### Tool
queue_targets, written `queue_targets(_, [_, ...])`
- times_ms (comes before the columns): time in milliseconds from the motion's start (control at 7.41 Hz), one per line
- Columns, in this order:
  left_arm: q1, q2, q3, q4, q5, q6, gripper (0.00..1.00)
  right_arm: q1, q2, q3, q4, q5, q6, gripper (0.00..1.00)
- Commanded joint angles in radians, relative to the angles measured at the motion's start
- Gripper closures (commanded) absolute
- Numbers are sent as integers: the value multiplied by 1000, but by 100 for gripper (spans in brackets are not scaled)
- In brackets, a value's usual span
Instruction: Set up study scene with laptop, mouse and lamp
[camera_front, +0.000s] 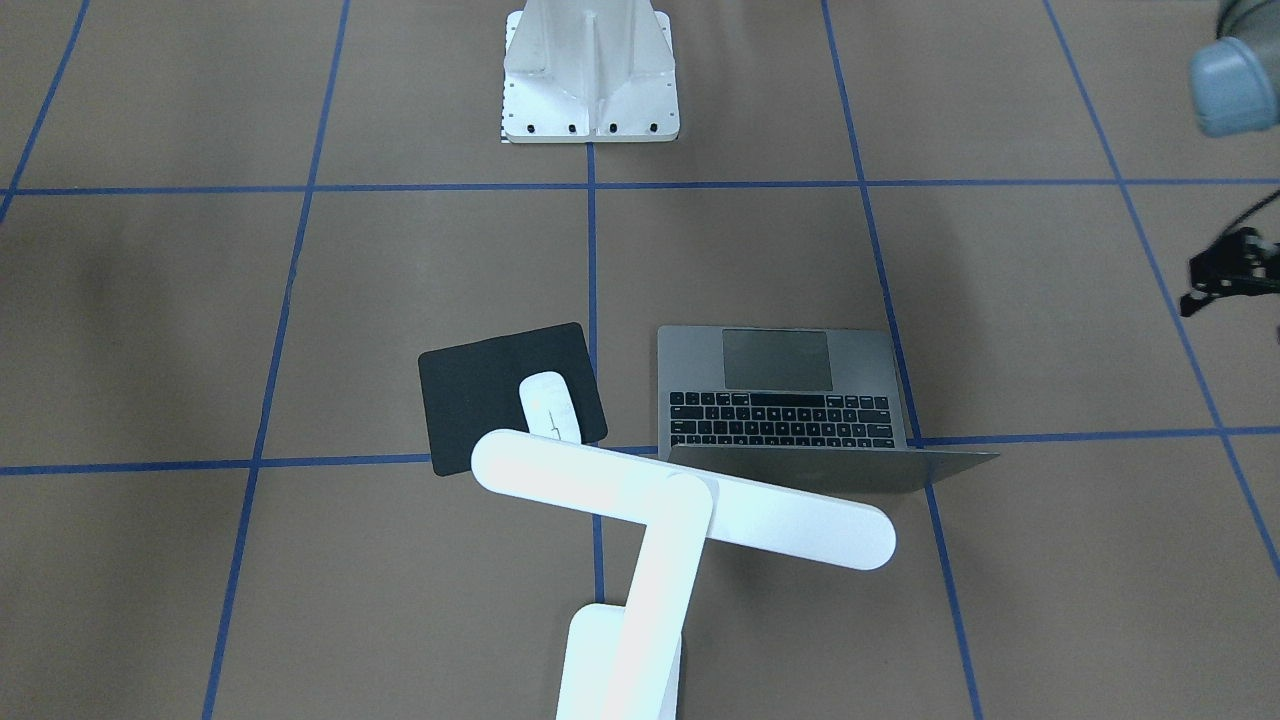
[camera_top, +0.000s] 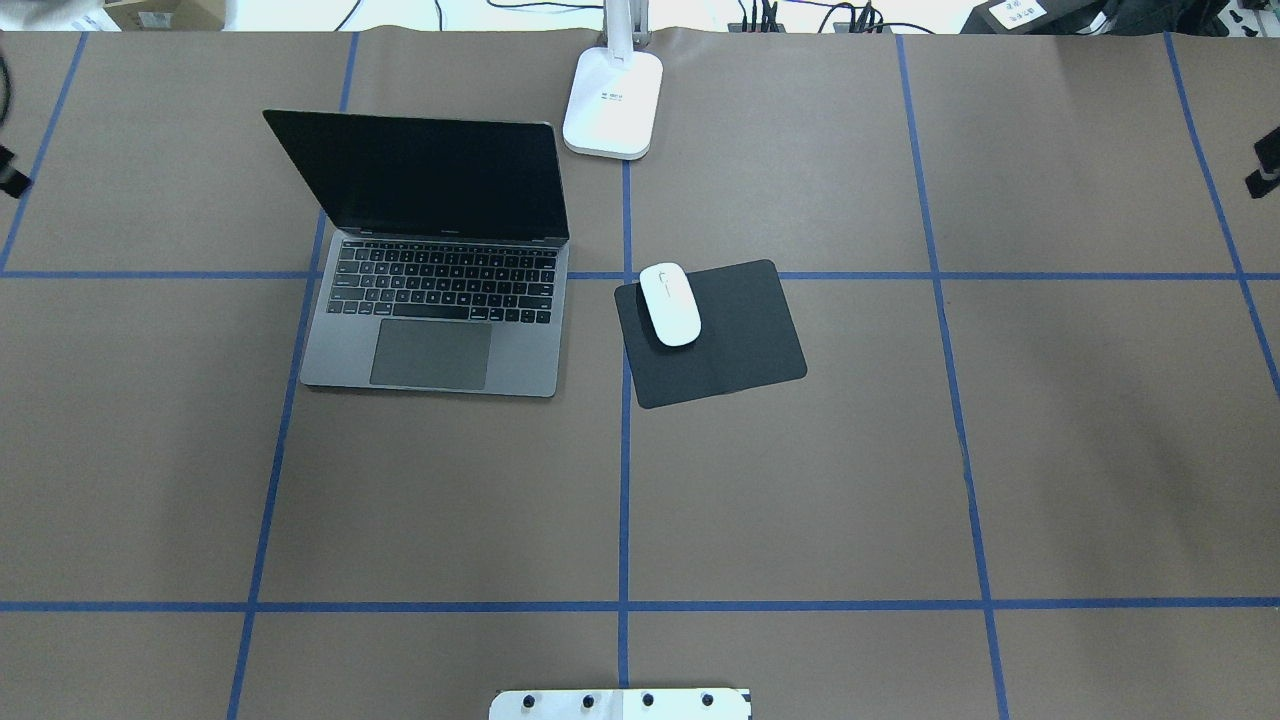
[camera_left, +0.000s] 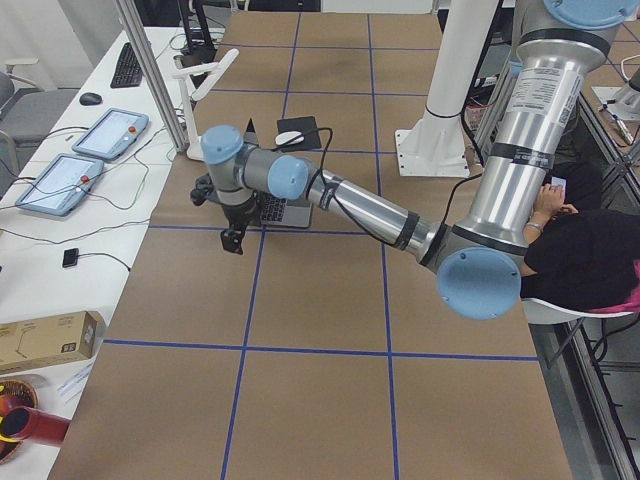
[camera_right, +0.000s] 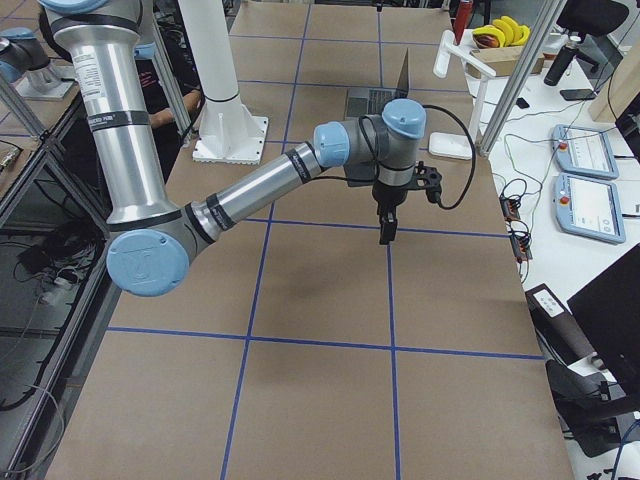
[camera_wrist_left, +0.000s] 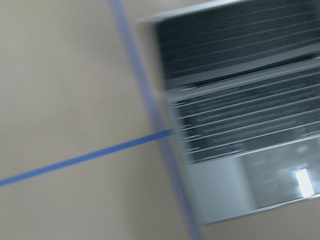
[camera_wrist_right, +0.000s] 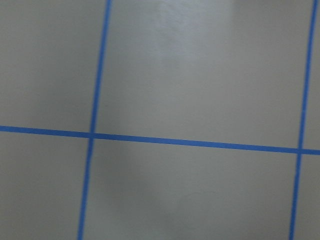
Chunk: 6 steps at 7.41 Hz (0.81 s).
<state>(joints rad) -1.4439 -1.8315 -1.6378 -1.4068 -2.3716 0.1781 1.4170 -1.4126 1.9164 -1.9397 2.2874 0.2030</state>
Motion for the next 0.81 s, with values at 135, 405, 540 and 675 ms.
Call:
queue_targets(135, [-202,24,214,-28,-18,198,0,105,-153,-91,71,60,-221,0])
queue_targets(405, [-205,188,196,-160,-21,189,0,106,-259,-99,196,31,-217,0])
queue_targets(540, [-205,222,167,-182,-23,160,0,106,-269,-97,209,30,-214,0])
queue_targets(675, [-205,247,130,-182,-24,114,0,106,-270,-96,211,30,-214,0])
